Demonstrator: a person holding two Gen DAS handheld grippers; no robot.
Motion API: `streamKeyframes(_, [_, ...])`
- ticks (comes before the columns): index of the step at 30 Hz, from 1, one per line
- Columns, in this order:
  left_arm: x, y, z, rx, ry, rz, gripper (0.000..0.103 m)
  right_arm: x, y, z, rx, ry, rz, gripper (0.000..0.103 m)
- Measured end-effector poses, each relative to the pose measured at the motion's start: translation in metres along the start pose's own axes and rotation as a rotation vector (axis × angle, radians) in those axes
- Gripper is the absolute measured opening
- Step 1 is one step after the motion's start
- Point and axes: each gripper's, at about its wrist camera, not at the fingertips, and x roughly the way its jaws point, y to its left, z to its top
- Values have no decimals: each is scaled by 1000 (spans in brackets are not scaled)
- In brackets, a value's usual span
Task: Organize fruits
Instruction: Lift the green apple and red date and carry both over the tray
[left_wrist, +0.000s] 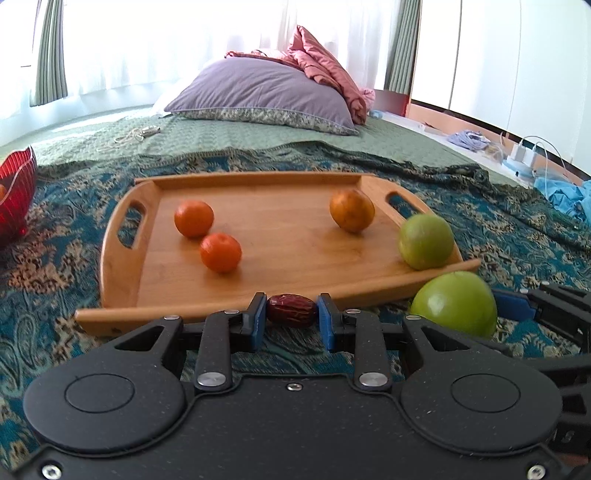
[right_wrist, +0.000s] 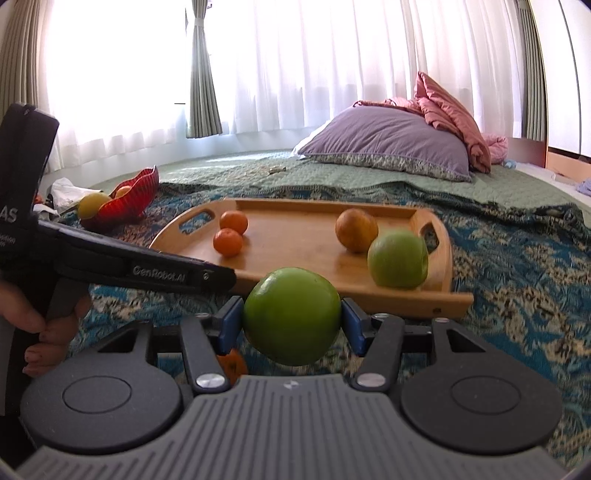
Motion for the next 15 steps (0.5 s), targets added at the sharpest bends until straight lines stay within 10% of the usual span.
streamKeyframes(15, [23,49,76,-52,-45,26,28,52,-10,61,39,-7,-21,60])
